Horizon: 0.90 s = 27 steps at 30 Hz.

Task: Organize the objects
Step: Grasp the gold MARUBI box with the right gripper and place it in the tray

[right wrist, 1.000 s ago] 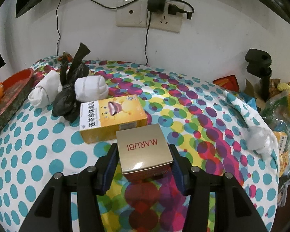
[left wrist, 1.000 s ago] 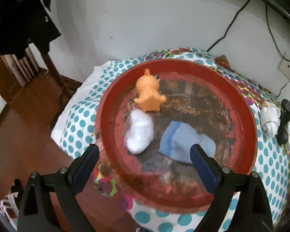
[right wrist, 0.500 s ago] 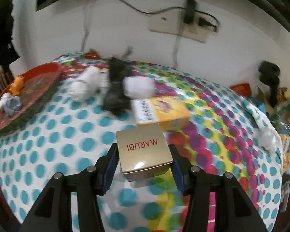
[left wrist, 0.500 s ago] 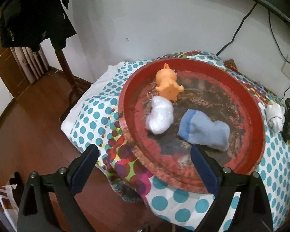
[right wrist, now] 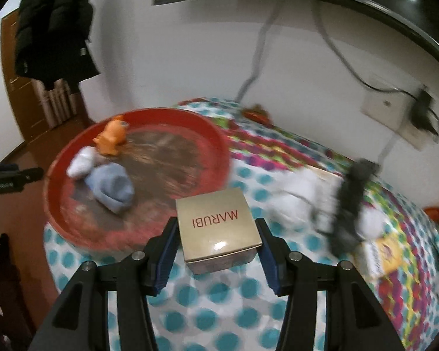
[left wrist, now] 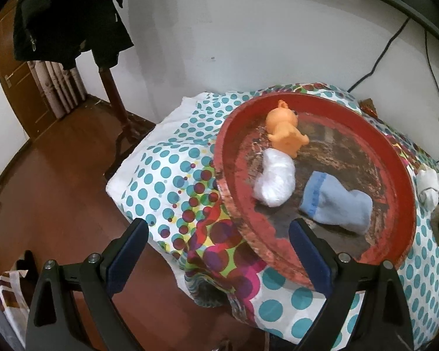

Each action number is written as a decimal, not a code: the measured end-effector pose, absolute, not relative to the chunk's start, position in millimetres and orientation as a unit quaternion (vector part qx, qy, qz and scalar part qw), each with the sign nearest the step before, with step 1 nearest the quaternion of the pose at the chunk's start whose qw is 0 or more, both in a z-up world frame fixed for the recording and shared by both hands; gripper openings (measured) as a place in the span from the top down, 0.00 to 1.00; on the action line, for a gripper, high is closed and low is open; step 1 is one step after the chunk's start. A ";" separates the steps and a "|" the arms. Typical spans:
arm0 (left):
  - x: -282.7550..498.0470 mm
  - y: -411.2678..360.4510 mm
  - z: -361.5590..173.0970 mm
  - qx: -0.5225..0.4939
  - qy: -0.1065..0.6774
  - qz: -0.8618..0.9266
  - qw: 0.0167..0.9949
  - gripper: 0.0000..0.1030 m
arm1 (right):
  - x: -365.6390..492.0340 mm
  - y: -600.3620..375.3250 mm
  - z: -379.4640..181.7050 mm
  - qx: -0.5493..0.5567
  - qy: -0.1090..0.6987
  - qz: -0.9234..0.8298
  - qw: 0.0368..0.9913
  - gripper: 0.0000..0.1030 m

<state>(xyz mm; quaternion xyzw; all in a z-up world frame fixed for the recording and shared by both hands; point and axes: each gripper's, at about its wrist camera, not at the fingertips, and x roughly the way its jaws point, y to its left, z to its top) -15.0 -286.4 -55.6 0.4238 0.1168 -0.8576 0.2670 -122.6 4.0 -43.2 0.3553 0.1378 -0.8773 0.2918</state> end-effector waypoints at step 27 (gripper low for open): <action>-9.8 -310.2 -63.2 0.428 0.151 -0.849 0.272 0.05 | -137.5 -109.1 -91.1 0.404 0.166 -0.841 0.318 0.49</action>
